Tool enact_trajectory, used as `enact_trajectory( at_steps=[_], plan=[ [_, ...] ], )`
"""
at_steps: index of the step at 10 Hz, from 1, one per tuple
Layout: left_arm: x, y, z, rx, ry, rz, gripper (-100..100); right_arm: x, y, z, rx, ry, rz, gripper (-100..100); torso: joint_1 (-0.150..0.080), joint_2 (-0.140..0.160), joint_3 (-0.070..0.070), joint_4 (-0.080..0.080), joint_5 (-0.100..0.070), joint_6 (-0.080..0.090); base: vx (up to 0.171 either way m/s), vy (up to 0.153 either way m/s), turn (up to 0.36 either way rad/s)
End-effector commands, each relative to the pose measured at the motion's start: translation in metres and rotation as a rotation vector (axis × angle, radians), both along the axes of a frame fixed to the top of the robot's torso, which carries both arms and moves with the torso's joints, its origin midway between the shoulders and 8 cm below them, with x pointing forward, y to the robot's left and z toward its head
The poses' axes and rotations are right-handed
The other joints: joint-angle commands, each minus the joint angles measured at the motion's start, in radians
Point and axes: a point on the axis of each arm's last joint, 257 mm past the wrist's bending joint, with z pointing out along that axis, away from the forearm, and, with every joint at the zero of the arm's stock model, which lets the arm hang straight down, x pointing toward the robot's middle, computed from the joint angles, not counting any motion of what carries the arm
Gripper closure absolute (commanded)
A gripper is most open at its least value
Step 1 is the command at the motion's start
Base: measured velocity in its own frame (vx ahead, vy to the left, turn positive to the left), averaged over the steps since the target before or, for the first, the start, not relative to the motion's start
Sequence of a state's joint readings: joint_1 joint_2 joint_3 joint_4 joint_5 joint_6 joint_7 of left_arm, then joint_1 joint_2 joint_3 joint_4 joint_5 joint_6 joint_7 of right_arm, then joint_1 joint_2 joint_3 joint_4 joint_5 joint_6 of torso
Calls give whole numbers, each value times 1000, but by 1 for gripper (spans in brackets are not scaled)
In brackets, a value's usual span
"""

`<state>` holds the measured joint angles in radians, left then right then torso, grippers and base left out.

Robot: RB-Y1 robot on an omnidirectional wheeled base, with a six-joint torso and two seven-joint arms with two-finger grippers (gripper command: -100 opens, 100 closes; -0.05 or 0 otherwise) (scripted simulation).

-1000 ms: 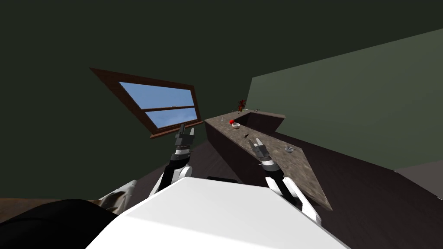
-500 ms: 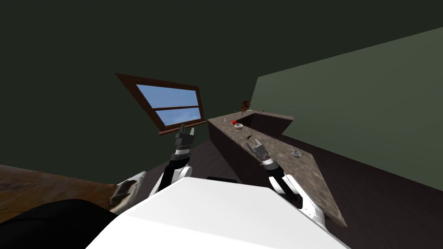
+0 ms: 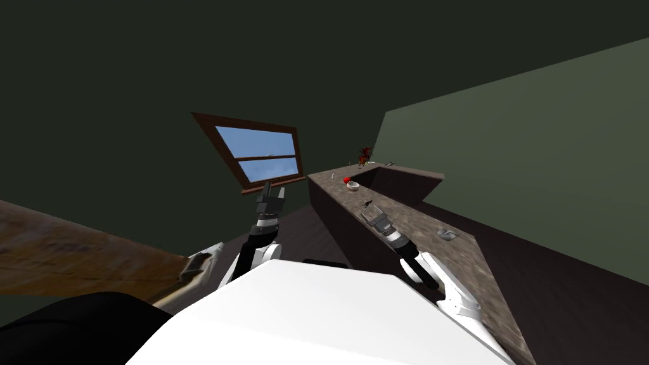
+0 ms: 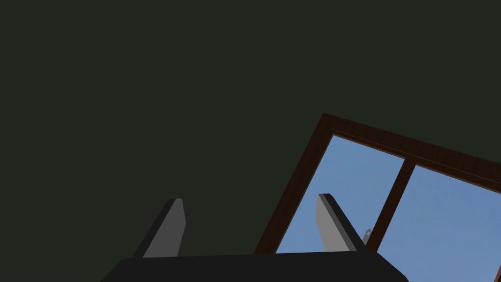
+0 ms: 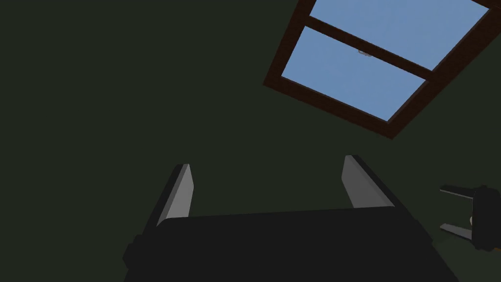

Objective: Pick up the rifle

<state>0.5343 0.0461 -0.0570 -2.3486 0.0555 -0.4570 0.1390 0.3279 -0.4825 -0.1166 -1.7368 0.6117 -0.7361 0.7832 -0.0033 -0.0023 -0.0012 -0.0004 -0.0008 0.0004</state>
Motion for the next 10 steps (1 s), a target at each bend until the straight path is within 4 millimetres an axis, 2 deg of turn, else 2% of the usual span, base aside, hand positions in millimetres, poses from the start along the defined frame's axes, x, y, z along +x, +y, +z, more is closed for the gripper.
enact_trajectory(
  at_steps=[1, 2, 3, 7, 8, 10],
  plan=[
    [0, 0, 0, 0, 0, 0, 0, 5, -10, -16, -136, 1, -2, -100, 0, 0, 0, 0, 0, 0, 23, -44, 198],
    [0, 0, 0, 0, 0, 0, 0, 8, -18, -24, -216, 4, 0, -100, -1, 0, 0, 0, 0, 0, 27, -58, 242],
    [0, 0, 0, 0, 0, 0, 0, 8, -17, -25, -228, 0, -1, -100, -2, -1, -1, 0, 0, 0, 22, -47, 46],
    [0, 0, 0, 0, 0, 0, 0, 18, -53, -57, -556, 4, 17, -100, -2, -2, -1, 0, 0, 0, 40, -61, 151],
    [0, 0, 0, 0, 0, 0, 0, 18, -53, -57, -557, 3, 16, -100, -3, -3, -2, -1, -1, 0, 34, -55, 56],
    [0, 0, 0, 0, 0, 0, 0, 21, -73, -69, -699, 7, 29, -100, -1, -2, -1, 0, 0, 0, 37, -55, 108]
  ],
)
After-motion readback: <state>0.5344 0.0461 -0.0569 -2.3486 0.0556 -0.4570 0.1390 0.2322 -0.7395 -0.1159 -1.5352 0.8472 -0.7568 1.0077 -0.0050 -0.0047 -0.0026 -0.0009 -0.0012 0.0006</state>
